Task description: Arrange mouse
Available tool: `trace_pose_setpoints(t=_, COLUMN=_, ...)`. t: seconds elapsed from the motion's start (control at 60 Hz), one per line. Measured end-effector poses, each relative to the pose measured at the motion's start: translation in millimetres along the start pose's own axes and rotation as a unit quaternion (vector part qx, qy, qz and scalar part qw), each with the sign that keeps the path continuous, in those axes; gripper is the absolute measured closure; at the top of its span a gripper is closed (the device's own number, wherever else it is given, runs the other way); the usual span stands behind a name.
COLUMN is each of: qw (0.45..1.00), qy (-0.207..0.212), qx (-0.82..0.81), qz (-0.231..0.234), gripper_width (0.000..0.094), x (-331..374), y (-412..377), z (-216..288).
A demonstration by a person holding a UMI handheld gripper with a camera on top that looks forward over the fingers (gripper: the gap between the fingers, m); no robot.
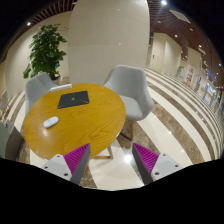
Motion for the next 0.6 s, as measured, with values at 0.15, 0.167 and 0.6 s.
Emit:
trace_pose_setpoints(t=0.15, qw=0.999, qy=0.001, qx=0.023, qz=0.041, gripper_width=0.0066, x=-1, y=-33, z=0)
trace_pose_setpoints(t=0.167, qw=0.999, qy=0.002, qx=0.027, qz=0.046, gripper_width=0.0067, x=-2, y=-40, z=0)
trace_pose_setpoints(t=0.6, qw=0.984, qy=-0.006, qx=0.094, qz=0.154, gripper_width=0.0069, x=9, y=-185, z=-18)
Point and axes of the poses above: the point between the fingertips, and its own axes, seen from behind it with the camera up: y to the right, z up, x backward, against the way the camera looks, the point moved 6 cm from there along x, backward, against the way the camera looks, and after that the axes turned 2 degrees about y, right-handed, at the moved point
